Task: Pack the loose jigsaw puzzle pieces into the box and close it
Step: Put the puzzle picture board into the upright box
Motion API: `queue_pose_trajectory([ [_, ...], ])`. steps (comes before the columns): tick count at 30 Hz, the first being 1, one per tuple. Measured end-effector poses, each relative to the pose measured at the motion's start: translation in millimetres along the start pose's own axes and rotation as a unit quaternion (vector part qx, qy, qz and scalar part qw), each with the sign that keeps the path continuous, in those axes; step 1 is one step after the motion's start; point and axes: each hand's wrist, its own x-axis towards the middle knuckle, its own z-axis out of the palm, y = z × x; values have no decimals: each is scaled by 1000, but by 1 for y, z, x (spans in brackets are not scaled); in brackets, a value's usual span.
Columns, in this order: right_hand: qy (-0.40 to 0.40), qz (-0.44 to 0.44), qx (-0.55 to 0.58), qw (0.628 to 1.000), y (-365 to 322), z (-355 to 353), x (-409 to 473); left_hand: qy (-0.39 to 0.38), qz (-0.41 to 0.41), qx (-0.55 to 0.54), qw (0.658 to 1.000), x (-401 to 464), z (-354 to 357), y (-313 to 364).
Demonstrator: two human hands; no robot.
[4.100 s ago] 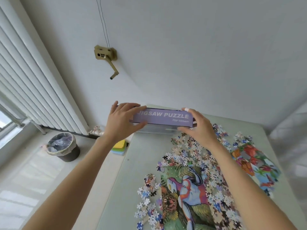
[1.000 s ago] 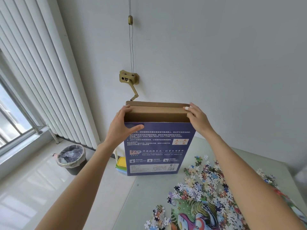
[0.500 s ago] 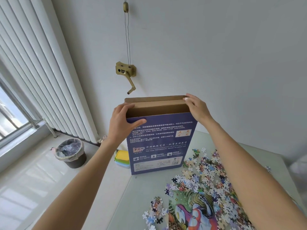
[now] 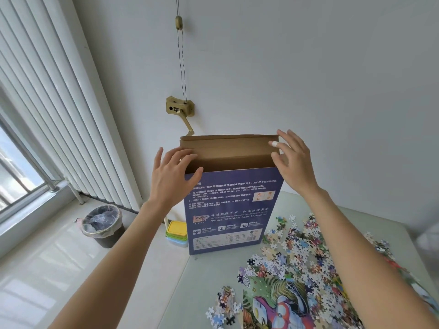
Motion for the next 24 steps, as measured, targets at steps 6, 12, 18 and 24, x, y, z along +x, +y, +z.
queue_pose_trajectory([
  [6,-19,-16,-50,998,-4,0,-20,-8,10,-2,1000,-5,-3,7],
  [12,-19,-36,-52,998,-17,-6,-27,51,28,-52,997,-10,-9,20],
  [18,17,-18,-46,999,-35,-17,-71,106,72,-197,972,-34,-21,66],
  [24,-102,105,-56,988,-21,-8,-195,-176,9,-271,946,-99,17,115],
])
